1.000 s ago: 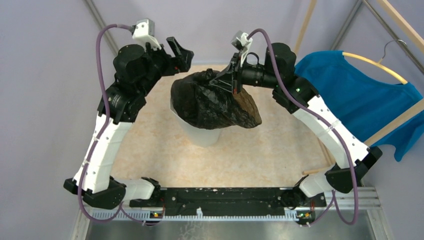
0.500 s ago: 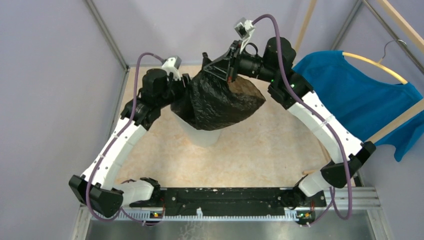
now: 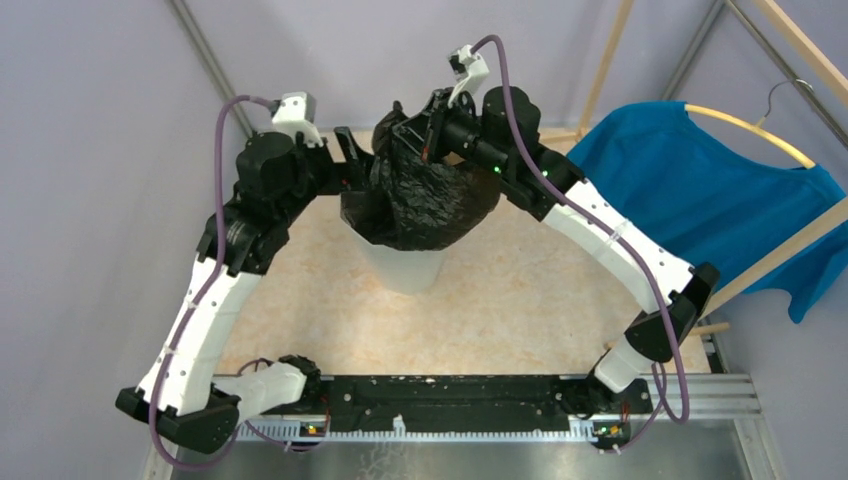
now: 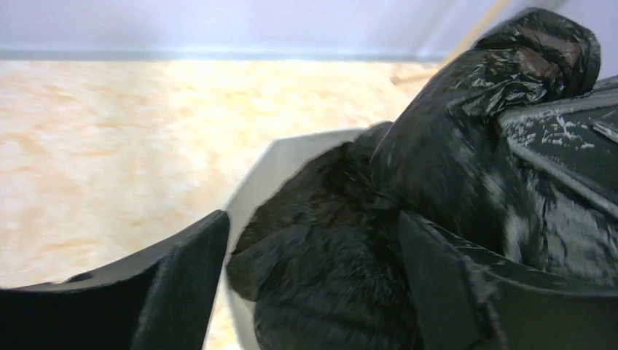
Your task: Put the trash bags into the trash bin
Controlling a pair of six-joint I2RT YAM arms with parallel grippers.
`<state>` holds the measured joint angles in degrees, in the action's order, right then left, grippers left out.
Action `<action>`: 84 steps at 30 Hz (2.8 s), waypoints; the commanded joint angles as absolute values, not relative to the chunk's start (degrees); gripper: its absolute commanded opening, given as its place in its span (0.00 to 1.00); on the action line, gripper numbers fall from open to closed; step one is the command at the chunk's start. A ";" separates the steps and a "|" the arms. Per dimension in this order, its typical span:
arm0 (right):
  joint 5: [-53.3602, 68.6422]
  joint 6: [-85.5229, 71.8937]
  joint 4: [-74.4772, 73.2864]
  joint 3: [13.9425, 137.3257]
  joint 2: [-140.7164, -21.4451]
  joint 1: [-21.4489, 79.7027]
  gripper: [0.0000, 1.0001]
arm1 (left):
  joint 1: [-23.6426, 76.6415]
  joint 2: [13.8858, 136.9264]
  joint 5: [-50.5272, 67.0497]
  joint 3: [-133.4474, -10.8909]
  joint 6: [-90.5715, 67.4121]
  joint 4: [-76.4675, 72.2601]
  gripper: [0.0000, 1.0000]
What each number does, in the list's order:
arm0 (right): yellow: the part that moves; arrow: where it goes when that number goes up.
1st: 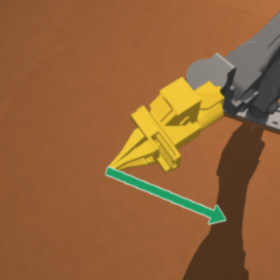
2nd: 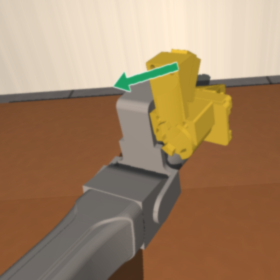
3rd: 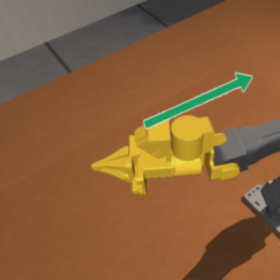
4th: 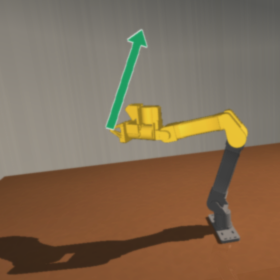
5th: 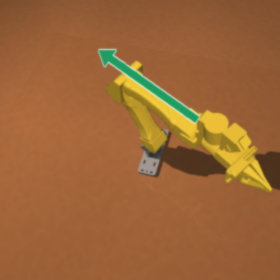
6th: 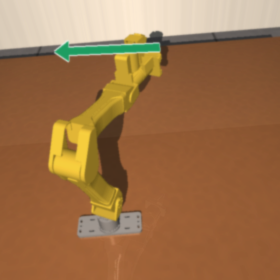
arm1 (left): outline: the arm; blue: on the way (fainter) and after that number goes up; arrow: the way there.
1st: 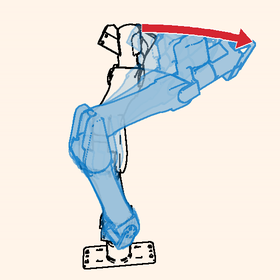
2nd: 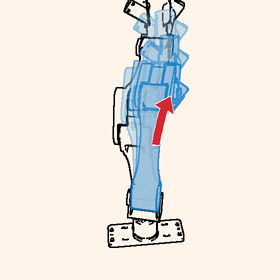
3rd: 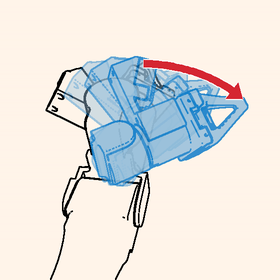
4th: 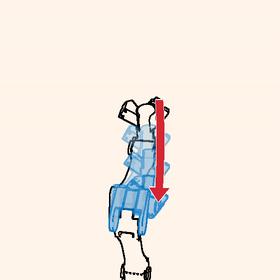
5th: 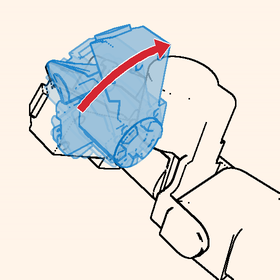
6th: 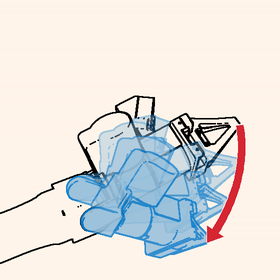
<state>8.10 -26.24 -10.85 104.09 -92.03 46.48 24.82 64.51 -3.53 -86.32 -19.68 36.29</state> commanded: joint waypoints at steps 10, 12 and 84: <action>-2.49 -28.84 -14.00 111.04 -94.84 46.41 0.00 | 24.61 48.46 19.97 -82.79 -15.61 36.09 0.98; -1.73 -29.12 -13.07 111.25 -95.34 46.42 0.00 | 24.68 50.30 35.31 -80.86 -19.17 32.05 0.92; -1.31 -16.67 -22.00 111.26 -107.05 55.04 0.00 | 27.73 44.75 -4.01 -58.81 -24.26 36.81 0.61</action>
<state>4.03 -16.51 -21.76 111.74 -105.10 54.76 27.64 42.26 -12.32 -60.82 -24.23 41.91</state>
